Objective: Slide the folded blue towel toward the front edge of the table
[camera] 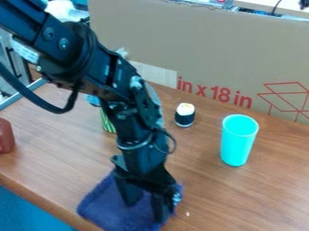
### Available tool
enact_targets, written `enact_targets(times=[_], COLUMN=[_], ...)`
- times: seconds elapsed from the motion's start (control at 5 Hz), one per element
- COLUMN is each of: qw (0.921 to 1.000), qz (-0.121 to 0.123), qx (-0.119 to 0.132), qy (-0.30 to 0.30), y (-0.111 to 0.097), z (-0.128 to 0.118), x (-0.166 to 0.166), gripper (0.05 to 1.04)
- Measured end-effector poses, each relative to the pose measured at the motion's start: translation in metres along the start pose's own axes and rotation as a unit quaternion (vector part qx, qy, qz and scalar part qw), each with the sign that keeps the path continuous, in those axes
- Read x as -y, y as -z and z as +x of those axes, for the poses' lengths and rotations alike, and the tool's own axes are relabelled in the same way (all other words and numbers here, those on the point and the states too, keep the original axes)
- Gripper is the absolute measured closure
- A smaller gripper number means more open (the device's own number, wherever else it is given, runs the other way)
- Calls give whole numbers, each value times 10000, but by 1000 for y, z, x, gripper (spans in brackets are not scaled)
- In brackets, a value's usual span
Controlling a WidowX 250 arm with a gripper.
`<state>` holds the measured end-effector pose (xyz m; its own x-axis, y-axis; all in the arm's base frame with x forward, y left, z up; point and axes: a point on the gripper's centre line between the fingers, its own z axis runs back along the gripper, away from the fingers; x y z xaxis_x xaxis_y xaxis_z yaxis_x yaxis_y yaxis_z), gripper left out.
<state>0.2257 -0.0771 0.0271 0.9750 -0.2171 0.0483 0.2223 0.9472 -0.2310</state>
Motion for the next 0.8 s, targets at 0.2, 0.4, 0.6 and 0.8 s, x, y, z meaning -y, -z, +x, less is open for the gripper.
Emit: enact_targets(times=[0.2,0.4,0.6,0.8], qw=[10000,9992,9922,9857], qz=[-51,-366,-1161,-1543], qx=[78,162,186,473], qy=[-16,91,412,493], y=[4,5,-12,-48], z=[-1,-3,-20,-21], x=[5,15,32,38], gripper=[83,83,83,83])
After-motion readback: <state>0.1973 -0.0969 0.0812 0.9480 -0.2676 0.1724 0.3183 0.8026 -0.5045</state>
